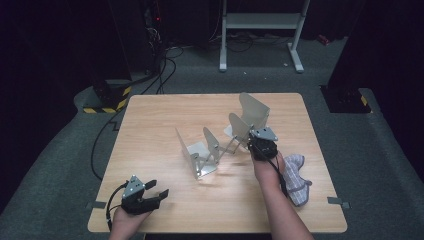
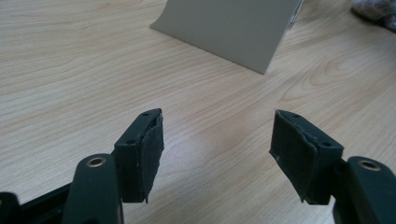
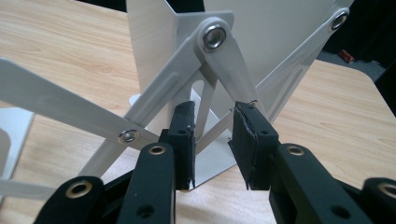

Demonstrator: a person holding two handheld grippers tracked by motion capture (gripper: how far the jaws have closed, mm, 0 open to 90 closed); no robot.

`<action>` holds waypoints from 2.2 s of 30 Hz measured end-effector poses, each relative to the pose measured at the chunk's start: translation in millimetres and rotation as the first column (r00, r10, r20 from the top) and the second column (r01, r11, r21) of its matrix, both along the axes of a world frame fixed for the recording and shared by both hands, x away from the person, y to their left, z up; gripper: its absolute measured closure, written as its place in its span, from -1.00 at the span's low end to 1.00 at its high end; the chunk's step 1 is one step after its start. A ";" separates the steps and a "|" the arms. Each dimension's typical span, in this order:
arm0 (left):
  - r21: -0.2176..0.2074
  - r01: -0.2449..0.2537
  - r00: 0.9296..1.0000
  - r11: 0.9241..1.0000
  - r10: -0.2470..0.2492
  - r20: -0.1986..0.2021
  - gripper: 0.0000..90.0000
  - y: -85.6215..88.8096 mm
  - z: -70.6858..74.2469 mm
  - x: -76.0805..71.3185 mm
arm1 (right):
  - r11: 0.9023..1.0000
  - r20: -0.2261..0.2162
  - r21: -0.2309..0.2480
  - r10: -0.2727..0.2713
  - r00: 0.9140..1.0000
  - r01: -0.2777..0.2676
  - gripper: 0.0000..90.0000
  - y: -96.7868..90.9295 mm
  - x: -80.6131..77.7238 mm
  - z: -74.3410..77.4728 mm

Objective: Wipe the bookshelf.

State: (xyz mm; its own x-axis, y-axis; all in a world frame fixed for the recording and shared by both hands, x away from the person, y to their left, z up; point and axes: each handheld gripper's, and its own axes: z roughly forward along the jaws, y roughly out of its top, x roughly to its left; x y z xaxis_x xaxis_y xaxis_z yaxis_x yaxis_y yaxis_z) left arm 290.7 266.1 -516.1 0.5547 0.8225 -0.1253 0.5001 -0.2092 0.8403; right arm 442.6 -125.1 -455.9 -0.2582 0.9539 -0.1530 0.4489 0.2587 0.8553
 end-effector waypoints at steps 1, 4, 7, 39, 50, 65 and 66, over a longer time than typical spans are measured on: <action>0.001 0.000 1.000 1.000 0.000 0.001 -0.23 -0.3 0.1 -0.1 | 1.000 0.001 0.002 0.002 1.000 -0.002 0.54 1.7 3.2 -0.5; 0.003 0.002 1.000 1.000 -0.002 0.001 -0.23 -0.5 -0.2 -0.4 | 1.000 -0.008 -0.006 0.001 1.000 -0.001 0.54 10.1 16.1 -1.0; -0.002 0.000 1.000 1.000 0.000 0.003 -0.23 0.0 -0.2 -0.5 | 1.000 -0.012 -0.016 0.009 1.000 -0.009 0.54 22.3 30.9 -1.2; 0.028 -0.035 0.999 0.999 0.034 0.027 -0.21 3.1 -1.9 8.5 | 0.984 0.075 0.033 0.170 0.983 -0.173 0.15 -17.7 -106.7 -20.7; 0.042 -0.024 1.000 0.999 0.023 0.020 -0.23 -2.2 -5.4 19.0 | 0.981 0.037 0.037 0.190 0.981 -0.191 0.07 -32.8 -118.9 -28.7; 0.058 -0.079 0.996 0.995 0.077 0.043 -0.23 -7.9 7.7 24.5 | 0.979 0.005 0.045 0.198 0.980 -0.198 -0.11 -33.6 -123.1 -34.6; 0.057 -0.079 0.996 0.995 0.077 0.043 -0.23 -8.3 9.5 26.1 | 0.978 0.001 0.053 0.200 0.980 -0.199 -0.11 -33.8 -123.5 -34.6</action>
